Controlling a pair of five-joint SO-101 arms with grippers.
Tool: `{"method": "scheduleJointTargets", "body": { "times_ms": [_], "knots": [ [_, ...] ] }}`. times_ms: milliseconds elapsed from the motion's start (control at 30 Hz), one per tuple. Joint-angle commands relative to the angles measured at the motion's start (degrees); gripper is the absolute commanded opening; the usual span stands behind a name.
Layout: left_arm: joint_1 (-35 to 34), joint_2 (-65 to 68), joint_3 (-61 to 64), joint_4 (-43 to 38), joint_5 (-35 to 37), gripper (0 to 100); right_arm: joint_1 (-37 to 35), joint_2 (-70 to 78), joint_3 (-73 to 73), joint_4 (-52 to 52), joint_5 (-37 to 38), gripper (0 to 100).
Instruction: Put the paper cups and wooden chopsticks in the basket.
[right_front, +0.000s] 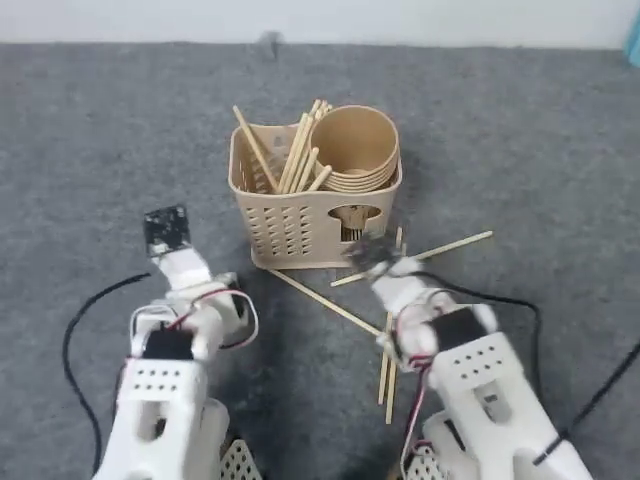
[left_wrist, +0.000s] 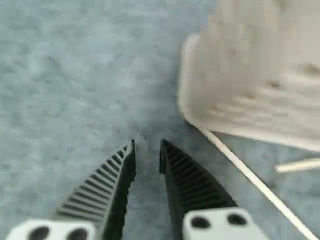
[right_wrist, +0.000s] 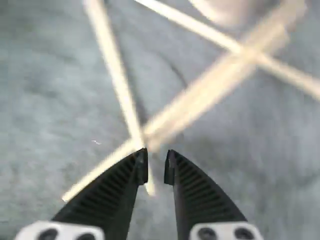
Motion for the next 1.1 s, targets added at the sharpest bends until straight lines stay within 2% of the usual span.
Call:
{"method": "scheduleJointTargets", "body": {
  "times_ms": [0, 200, 367, 467, 667, 800, 867, 1067],
  "knots": [
    [-4.5, 3.0, -4.3, -1.9, 0.8, 8, -5.5, -0.9, -0.4, -6.1, 0.8, 8.0],
    [-8.6, 3.3, -5.0, -2.3, 1.8, 8, -8.2, 2.2, -2.2, -11.6, 1.0, 8.0],
    [-8.6, 3.3, -5.0, -2.3, 1.8, 8, -7.8, 14.9, -5.0, -14.9, 1.5, 8.0],
    [-8.4, 3.3, -5.0, -2.3, 1.7, 8, -7.7, 23.2, -7.1, -16.3, 4.5, 8.0],
    [-8.4, 3.3, -5.0, -2.3, 1.6, 8, -2.8, 32.7, -12.3, -16.7, 7.1, 7.9],
    [-8.4, 3.3, -5.0, -2.3, 1.6, 8, -2.7, 33.4, -12.5, -16.2, 7.3, 7.0],
    [-8.3, 3.3, -5.0, -2.3, 1.6, 8, -2.7, 32.7, -12.1, -16.0, 7.2, 1.8],
    [-8.3, 3.3, -4.9, -2.3, 1.6, 8, -3.0, 25.8, -12.0, -7.0, 5.7, 0.9]
  ]
}}
